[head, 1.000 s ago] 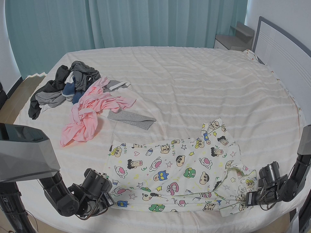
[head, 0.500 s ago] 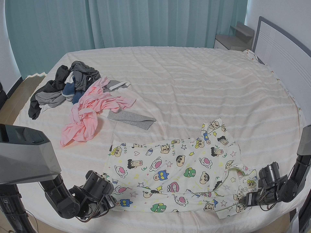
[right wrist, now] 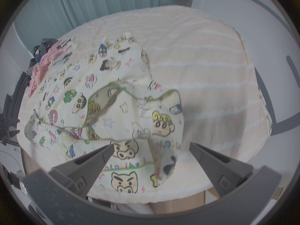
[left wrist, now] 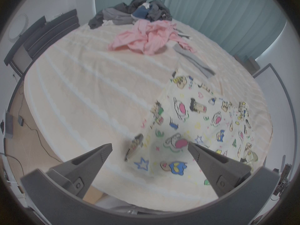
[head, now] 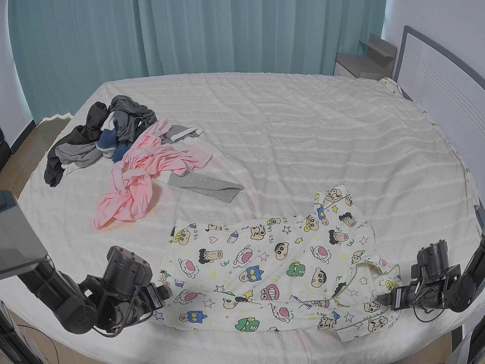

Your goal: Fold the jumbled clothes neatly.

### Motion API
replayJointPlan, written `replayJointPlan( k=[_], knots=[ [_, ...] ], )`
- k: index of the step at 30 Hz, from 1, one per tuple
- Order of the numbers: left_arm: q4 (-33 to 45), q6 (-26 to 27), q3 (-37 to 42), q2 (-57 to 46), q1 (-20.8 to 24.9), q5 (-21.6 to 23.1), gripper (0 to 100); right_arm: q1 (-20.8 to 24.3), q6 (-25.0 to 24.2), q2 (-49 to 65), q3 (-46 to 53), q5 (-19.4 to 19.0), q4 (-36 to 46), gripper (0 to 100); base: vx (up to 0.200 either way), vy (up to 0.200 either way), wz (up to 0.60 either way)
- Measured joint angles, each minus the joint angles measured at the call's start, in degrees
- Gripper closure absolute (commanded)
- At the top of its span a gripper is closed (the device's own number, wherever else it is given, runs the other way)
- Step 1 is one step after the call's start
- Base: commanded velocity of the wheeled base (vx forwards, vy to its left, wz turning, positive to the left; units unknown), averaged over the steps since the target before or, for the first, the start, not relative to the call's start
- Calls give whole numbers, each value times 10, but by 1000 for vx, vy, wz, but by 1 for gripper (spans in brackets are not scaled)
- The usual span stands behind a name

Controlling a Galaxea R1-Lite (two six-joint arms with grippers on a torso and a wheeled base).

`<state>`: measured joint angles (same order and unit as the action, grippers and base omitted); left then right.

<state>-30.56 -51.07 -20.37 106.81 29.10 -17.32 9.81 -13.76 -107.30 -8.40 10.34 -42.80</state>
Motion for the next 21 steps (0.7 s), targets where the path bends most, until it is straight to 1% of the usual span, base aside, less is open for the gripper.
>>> replayJointPlan(
  k=[2, 3, 4, 7, 12, 14, 17, 21],
  knots=[
    [2, 22, -3, -17, -15, -4, 0, -7, 9, 14, -6, 1, 0, 0, 0, 0, 0],
    [2, 42, -9, -28, -29, -3, 0, -11, 11, 24, -15, 1, 0, 0, 0, 0, 0],
    [2, 48, -10, -31, -34, -3, 0, -12, 11, 26, -18, 0, 0, 0, 0, 0, 0],
    [2, 92, -33, -45, -66, 18, 0, -16, 13, 43, -44, -1, 0, 0, 0, 0, 0],
    [4, 191, -78, -49, -107, 96, 0, -17, 15, 58, -73, -3, 3, 0, 0, 0, 0],
    [5, 221, -101, -39, -120, 116, 0, -16, 16, 61, -79, -8, 3, 0, 0, 0, 0],
    [6, 256, -143, -6, -136, 149, 0, -15, 16, 64, -83, -17, 3, 0, 0, 0, 0],
    [9, 285, -216, 47, -152, 191, 0, -13, 16, 68, -84, -24, 3, 0, 0, 0, 0]
  ],
)
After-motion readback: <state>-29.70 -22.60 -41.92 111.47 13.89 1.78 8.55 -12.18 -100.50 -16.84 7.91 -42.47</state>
